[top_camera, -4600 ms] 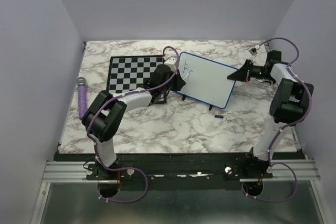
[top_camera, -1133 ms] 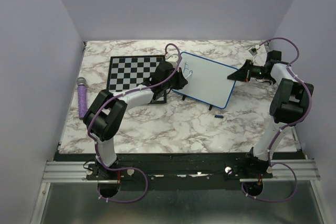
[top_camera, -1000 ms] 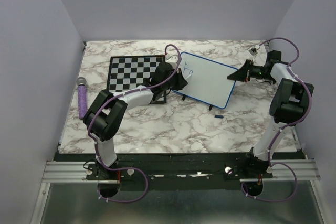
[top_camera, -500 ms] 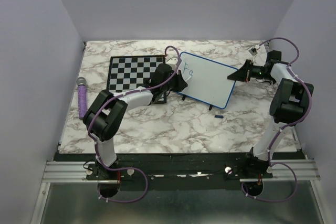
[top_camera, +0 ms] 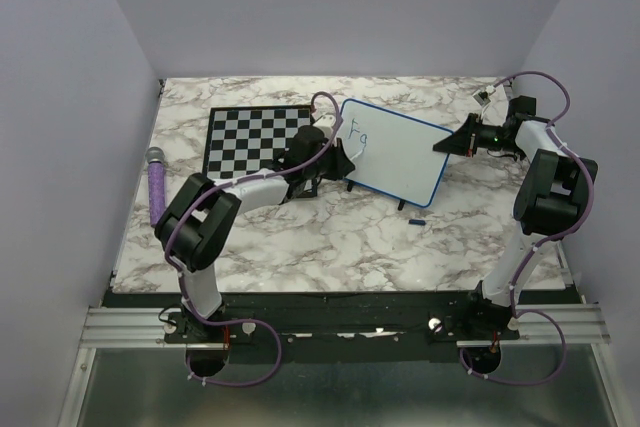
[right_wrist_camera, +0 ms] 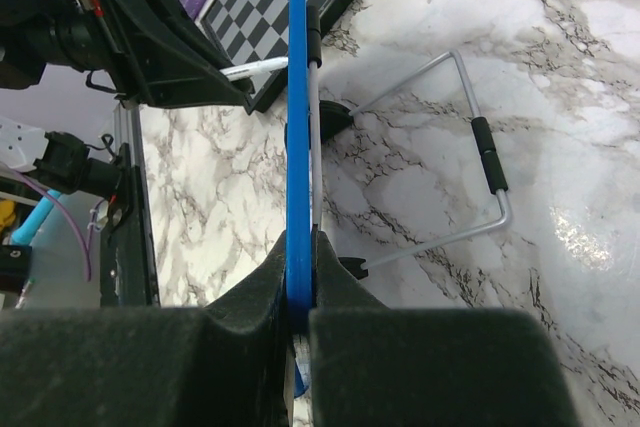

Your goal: Write a sentence on the whiteboard

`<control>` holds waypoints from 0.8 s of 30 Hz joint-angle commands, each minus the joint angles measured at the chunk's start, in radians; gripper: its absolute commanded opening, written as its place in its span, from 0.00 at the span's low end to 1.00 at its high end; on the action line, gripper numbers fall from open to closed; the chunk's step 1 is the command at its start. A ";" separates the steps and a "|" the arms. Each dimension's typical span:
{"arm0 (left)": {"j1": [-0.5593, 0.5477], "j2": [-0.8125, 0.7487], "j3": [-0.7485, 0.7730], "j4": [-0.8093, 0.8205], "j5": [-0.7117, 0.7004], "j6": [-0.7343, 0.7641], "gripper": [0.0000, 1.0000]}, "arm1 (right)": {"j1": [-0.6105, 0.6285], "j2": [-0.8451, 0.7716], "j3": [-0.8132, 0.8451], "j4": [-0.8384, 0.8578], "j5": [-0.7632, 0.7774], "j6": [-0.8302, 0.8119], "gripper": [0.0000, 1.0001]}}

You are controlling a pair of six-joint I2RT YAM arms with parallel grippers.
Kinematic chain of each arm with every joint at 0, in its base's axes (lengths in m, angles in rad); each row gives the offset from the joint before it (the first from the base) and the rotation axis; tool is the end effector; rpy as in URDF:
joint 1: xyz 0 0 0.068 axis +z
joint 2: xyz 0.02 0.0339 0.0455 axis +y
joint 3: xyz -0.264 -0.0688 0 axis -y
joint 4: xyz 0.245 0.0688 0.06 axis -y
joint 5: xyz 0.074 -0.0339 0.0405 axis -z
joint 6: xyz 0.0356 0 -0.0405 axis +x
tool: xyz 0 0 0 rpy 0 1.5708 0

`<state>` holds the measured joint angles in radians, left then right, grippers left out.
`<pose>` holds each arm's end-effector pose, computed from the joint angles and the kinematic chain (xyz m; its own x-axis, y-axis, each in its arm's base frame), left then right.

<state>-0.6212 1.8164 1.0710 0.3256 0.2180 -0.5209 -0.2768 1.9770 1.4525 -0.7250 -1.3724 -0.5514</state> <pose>0.3242 -0.2415 0.2032 -0.6502 -0.1321 -0.7482 0.4672 0.7070 -0.5309 0.3866 -0.0736 0.2084 -0.6496 0.0772 -0.7563 -0.6859 0.3694 0.6269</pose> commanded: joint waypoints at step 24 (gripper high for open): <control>0.044 -0.148 -0.026 0.072 0.060 -0.001 0.00 | 0.001 0.008 0.035 0.018 0.038 -0.053 0.01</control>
<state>-0.5770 1.6241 1.0016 0.3981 0.2379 -0.5285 -0.2764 1.9770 1.4551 -0.7273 -1.3727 -0.5583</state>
